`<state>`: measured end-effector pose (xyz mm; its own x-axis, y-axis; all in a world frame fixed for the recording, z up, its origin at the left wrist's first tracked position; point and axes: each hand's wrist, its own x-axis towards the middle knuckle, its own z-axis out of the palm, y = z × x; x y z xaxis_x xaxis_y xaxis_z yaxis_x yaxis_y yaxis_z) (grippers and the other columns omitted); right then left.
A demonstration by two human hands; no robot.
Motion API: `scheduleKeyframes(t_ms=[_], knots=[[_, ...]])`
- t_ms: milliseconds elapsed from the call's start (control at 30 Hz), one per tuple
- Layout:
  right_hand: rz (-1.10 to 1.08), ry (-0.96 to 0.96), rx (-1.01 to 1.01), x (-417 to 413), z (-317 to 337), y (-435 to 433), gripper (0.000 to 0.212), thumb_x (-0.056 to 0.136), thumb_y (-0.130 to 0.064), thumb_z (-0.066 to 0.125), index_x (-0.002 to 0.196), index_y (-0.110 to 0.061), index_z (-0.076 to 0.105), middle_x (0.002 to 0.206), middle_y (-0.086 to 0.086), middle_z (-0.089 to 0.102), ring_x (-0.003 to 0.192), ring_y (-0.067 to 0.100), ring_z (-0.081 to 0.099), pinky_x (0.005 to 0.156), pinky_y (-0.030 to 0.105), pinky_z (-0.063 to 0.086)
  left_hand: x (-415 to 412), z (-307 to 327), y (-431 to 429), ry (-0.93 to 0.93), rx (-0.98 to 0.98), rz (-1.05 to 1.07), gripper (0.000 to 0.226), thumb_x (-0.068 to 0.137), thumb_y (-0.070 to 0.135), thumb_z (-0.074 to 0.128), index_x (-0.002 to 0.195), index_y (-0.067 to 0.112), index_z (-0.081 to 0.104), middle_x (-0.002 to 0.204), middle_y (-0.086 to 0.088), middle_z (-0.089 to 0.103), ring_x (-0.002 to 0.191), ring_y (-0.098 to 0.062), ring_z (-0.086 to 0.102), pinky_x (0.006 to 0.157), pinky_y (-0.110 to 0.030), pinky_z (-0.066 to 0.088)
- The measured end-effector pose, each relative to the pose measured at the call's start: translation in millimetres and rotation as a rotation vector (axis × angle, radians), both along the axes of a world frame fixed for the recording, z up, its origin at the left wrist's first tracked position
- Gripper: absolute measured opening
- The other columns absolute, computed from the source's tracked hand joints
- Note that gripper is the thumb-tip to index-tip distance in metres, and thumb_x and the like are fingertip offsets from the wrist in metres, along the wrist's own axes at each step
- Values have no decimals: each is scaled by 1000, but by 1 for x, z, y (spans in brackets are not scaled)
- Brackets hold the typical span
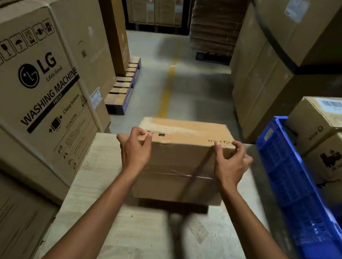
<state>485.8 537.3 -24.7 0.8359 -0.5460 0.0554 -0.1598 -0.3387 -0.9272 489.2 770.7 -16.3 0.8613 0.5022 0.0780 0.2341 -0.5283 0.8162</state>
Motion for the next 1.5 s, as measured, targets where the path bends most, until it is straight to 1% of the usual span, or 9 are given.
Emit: scheduleKeyframes(t_ms=[267,367,567,700,867,1000,1167,1300,1500], knots=[[10,-9,-91,-48,-45,7,46,81,-39,78,109,-23,46,115,2,41,110,29,47,92,44,48,-60,-46,11,-70,77,-19,21,90,24,68,103,15,54,113,-7,34,99,-28,53,90,-41,51],[37,-9,-398,-53,-43,15,30,86,-34,69,109,-17,58,130,9,45,122,28,46,108,58,38,-67,-47,8,-58,261,-70,17,90,20,67,104,12,60,124,-13,40,113,-31,45,92,-48,49],[643,-288,-665,-41,-31,57,23,93,-23,60,110,-12,70,136,9,60,112,29,63,86,40,57,-54,-43,0,-128,577,-352,24,90,20,60,109,10,69,136,-18,53,123,-35,52,99,-48,48],[694,-369,-850,-37,-36,75,23,90,-24,60,101,-13,77,112,7,72,105,30,65,90,42,55,-54,-42,0,-95,681,-398,41,93,33,40,114,13,69,125,-11,64,117,-30,58,98,-44,46],[779,-152,-1019,-15,-18,73,31,92,-45,48,101,-23,67,104,2,61,95,25,56,76,39,46,-34,-23,5,-5,767,-465,21,96,29,50,110,18,61,114,-4,57,106,-23,50,89,-39,44],[919,40,-1071,9,-8,76,67,88,-63,27,138,-25,51,146,13,46,137,32,41,106,47,36,-15,-21,8,126,705,-558,47,103,30,38,149,22,40,162,-7,27,150,-24,21,122,-41,19],[988,150,-1107,14,-11,73,89,83,-70,2,159,-28,22,168,9,15,155,27,11,122,47,13,-10,-17,5,242,725,-570,51,106,34,32,156,26,26,167,-3,15,154,-22,9,124,-48,10],[1079,213,-1108,27,8,64,78,88,-65,15,159,-33,20,168,6,15,154,26,13,121,50,17,-4,-10,-17,361,793,-484,53,104,46,33,153,27,28,164,-8,20,152,-31,12,117,-65,15],[883,367,-1119,33,2,11,86,90,-80,28,160,-32,14,170,3,2,156,24,3,121,59,11,7,-17,-51,220,742,-660,50,106,39,28,154,26,30,167,-3,15,154,-25,8,120,-60,12]])
